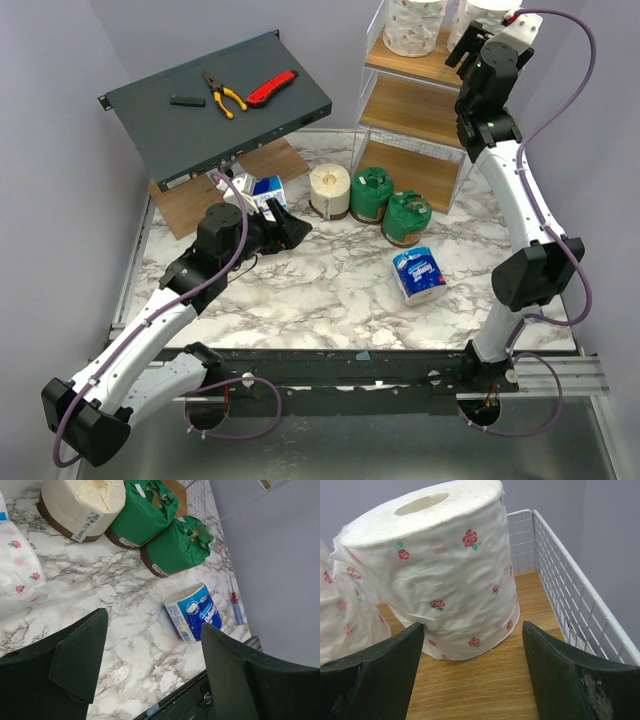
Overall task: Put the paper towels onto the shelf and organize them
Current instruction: Place the paper towel on the shelf.
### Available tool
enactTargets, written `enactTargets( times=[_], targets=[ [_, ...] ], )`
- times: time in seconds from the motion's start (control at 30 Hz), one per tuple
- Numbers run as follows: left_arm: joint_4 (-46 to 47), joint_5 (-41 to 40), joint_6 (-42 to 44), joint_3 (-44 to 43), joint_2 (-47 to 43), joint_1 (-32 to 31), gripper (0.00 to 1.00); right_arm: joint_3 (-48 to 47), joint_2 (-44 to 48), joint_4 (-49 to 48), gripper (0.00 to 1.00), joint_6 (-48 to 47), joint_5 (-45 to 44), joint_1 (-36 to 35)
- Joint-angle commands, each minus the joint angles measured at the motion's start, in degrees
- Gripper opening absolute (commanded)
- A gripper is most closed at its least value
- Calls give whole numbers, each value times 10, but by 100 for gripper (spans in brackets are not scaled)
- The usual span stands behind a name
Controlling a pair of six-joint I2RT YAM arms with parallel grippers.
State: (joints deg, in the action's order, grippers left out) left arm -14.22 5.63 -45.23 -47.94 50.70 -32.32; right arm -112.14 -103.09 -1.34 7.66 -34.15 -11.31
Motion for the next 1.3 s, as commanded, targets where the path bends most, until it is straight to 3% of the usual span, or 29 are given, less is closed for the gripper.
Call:
enactTargets(
  times=[0.0, 0.2, 0.93, 1.13, 1.27],
  targets=[
    [11, 4, 9, 6, -6, 4, 76, -17, -5, 9, 81, -12, -67, 11],
    [11, 7, 9, 7, -10, 3, 76, -10, 7, 5, 81, -13, -64, 11],
    [19, 18, -10, 20, -33, 3, 76, -55, 127, 128, 94, 92, 193, -20],
    [22, 24, -18, 23, -30, 3, 76, -86, 98, 135, 94, 5, 131, -132],
    [18, 22, -17, 19, -28, 3, 76, -92, 69, 125, 94, -3, 111, -154]
  ],
)
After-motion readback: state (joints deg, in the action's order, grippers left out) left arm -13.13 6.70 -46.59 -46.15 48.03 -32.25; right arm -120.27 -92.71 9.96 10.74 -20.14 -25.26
